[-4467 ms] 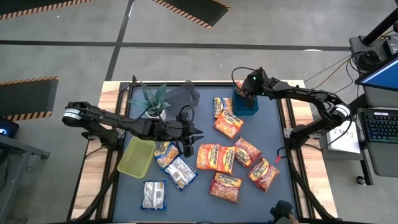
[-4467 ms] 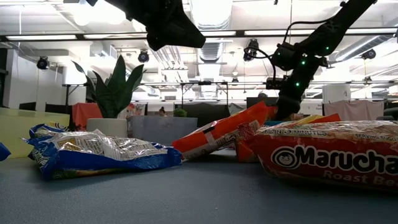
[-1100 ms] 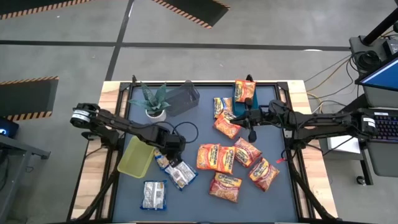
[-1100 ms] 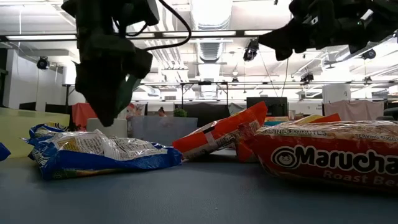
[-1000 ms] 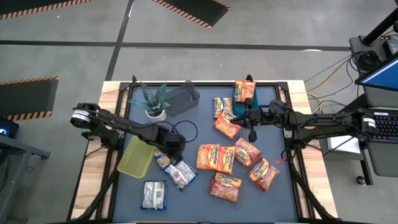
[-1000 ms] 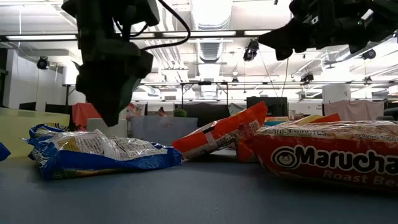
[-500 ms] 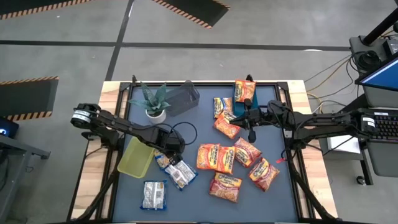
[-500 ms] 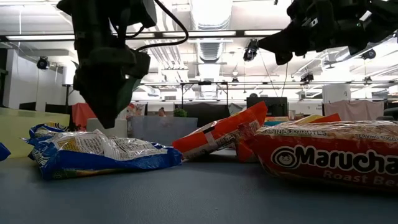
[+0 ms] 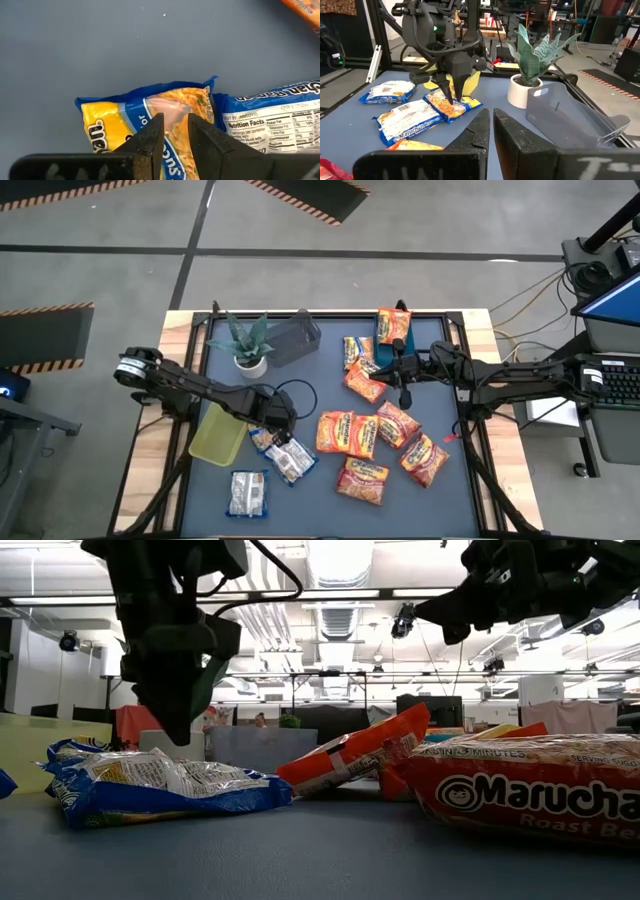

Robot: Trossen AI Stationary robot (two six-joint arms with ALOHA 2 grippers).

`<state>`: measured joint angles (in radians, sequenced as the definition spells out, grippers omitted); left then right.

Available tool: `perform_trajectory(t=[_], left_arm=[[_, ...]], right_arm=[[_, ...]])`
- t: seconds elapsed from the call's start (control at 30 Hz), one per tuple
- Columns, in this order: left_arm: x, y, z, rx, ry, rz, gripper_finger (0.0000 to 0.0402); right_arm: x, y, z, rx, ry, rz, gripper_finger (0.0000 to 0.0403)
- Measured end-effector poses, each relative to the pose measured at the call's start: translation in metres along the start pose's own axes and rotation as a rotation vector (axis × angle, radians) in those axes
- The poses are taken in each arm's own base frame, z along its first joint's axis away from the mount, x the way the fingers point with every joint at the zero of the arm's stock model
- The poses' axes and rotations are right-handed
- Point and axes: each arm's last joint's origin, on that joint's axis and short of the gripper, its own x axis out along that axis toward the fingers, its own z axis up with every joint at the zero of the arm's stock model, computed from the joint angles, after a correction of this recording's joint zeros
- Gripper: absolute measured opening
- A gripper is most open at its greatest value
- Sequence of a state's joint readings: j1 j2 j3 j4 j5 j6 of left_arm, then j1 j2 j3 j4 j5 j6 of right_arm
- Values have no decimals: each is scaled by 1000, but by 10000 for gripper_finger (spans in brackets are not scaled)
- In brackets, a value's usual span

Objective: Sort Maruchan noodles
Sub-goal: Put the blue noodle pack into the yellow bin

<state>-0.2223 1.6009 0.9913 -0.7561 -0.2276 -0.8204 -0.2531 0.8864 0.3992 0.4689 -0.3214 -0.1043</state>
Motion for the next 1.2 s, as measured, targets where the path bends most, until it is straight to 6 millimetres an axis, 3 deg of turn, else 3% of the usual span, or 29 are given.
perform_trajectory(t=[0.5, 0.67, 0.87, 1.0, 1.2], left_arm=[[25, -9, -4, 20, 33, 47, 70], [23, -16, 4, 65, -65, -31, 70], [12, -32, 27, 249, -298, -147, 70], [9, -32, 28, 310, -304, -135, 70], [3, -25, 16, 304, -165, -140, 70]], right_arm=[[0, 0, -1, 19, 9, 1, 13], [0, 0, -1, 19, 9, 1, 13], [0, 0, -1, 29, 8, 1, 13], [0, 0, -1, 43, 9, 1, 13], [0, 0, -2, 47, 17, 1, 13]])
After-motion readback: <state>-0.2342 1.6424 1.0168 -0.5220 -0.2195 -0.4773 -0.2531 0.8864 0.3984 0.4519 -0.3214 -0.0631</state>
